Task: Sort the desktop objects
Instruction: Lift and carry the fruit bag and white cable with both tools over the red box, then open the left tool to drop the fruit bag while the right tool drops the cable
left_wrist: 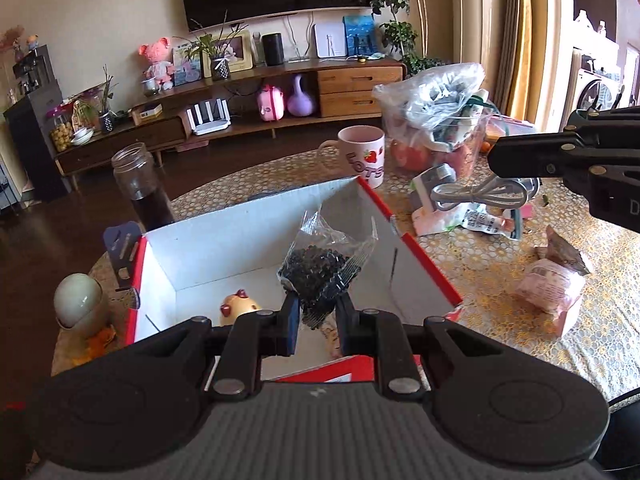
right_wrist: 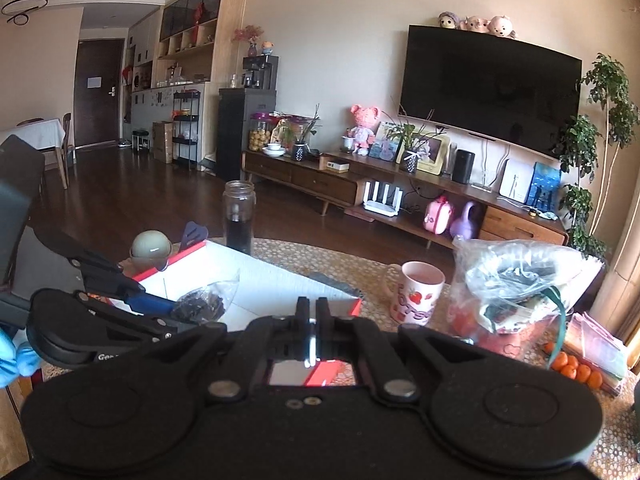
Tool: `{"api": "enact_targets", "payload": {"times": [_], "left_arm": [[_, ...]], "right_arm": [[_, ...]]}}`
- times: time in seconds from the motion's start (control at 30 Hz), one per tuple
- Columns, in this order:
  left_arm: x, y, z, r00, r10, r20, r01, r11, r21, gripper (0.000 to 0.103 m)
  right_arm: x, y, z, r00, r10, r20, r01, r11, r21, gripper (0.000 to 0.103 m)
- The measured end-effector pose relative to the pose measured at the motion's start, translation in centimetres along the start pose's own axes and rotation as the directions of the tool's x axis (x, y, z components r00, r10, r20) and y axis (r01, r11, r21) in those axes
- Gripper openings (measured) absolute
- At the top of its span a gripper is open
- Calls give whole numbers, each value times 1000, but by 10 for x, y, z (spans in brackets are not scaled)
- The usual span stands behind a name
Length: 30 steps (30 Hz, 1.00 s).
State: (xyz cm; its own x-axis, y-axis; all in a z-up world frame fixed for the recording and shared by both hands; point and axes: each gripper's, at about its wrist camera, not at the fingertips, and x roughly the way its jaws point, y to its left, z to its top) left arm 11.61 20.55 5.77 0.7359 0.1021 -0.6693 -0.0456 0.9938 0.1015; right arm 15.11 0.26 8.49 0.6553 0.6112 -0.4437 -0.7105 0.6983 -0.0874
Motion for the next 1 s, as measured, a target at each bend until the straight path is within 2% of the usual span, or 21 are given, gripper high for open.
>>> {"api": "enact_targets", "payload": {"times": [0.2,0.4,0.53,0.7,1.0], "left_arm": [[26,28,6,997,1,-77,1,1000,23,18],[59,38,18,991,8,-134,6,995,101,18],[84,39,26,981,-18,-192,44,990,134,18],[114,35,31,971,-13,-238,57,983,177,18],[156,28,30,938,-34,-344,118,967,227,18]], "right_arm": [[33,17,6,999,35,-36,-36,999,-4,2],[65,29,4,996,31,-84,-34,999,-25,2],[88,32,1,991,34,-126,-36,999,-18,2],[116,36,-7,983,26,-183,-28,1000,-10,2],[150,34,-26,964,41,-263,-31,999,42,2]]}}
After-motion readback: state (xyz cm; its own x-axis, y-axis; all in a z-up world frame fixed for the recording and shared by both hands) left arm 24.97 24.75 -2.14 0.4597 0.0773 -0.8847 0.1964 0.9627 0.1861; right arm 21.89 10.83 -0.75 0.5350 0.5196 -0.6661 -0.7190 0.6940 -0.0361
